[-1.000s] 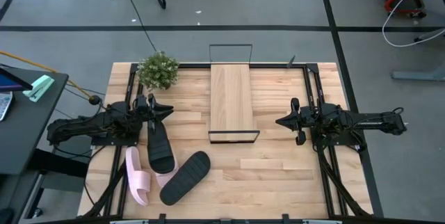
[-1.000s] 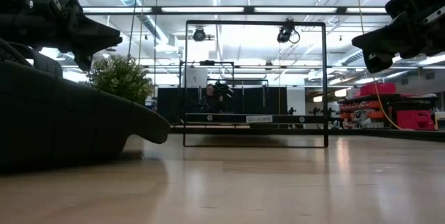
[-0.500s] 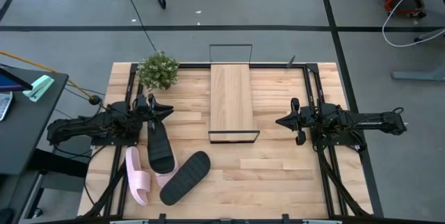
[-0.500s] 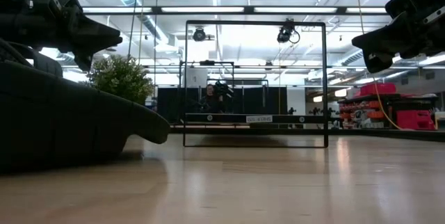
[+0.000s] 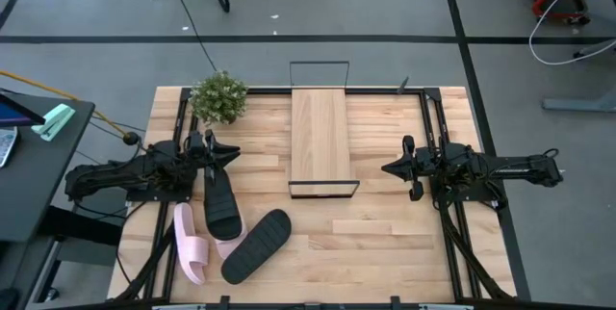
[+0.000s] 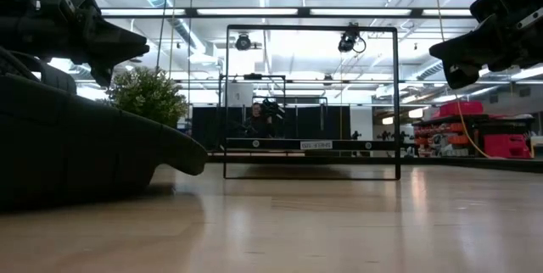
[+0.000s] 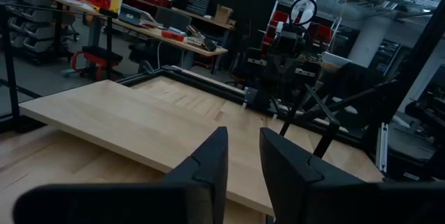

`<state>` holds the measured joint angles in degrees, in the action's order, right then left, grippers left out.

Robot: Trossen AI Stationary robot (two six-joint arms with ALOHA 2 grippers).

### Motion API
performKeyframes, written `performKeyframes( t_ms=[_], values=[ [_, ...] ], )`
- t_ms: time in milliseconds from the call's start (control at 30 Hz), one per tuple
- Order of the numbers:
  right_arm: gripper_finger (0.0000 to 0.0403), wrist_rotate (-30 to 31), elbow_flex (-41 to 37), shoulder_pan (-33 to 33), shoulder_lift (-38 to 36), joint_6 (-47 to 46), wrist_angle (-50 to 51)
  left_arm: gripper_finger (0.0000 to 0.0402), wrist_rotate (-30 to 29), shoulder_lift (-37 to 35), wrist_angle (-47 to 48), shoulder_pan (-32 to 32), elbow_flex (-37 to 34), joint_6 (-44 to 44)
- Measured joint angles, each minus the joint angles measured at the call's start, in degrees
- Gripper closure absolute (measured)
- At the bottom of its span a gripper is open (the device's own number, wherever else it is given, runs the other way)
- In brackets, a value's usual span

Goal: Pick and place slides into the shelf

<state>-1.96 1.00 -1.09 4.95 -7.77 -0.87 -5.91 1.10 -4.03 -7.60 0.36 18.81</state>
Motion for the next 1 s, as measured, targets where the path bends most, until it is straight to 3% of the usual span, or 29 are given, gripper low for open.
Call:
performKeyframes(
  t_ms=[1000],
  values=[
    [0.0389, 0.00, 0.01, 0.01, 0.00, -0.02, -0.01, 0.0314, -0.02, 0.02, -0.01, 0.00, 0.01, 0.02]
  ],
)
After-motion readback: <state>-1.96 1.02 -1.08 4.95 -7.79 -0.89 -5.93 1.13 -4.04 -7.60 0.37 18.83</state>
